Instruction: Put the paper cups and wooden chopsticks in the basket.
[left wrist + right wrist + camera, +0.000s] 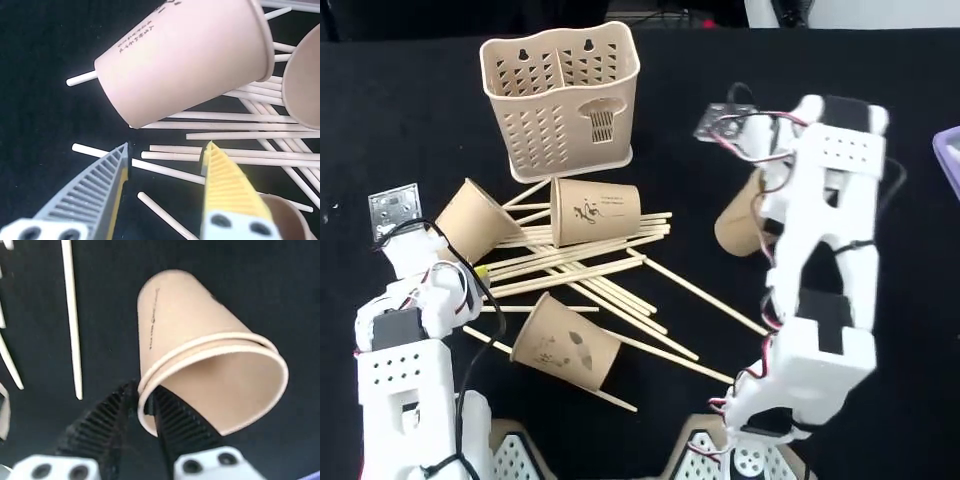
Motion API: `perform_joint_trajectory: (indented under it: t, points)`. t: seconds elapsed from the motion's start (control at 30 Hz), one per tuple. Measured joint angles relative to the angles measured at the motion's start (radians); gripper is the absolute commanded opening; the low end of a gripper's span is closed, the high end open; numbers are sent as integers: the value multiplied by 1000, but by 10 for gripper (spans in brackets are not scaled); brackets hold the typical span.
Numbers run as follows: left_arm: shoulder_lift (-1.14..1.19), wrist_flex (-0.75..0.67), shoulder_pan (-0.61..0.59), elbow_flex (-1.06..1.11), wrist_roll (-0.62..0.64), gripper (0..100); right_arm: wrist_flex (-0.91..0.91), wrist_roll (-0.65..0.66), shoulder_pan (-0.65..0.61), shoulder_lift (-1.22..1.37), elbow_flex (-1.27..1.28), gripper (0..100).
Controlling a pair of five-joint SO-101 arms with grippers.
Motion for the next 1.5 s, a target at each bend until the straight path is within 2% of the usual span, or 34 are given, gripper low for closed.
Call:
perform_joint_trajectory:
  t: [0.2,0.6,0.8,0.87,0.97,1.03,1.2,1.33,1.5]
  points:
    - [0,0,0,0,0,241,0,-106,-94,2,-11,199]
    - [0,0,0,0,0,241,0,-140,-101,3,-86,204]
    - [0,0,0,0,0,241,0,-146,-133,3,-9,201]
    - [0,0,0,0,0,241,0,-149,-140,3,9,171]
    - [0,0,0,0,0,241,0,-149,-141,3,12,7]
    - [0,0,0,0,0,241,0,-152,-141,5,-6,30]
    - [0,0,0,0,0,241,0,-244,-133,-5,-157,10]
    - [0,0,0,0,0,241,0,-269,-123,-120,-302,10]
    - [0,0,0,0,0,241,0,-358,-235,-285,-419,10]
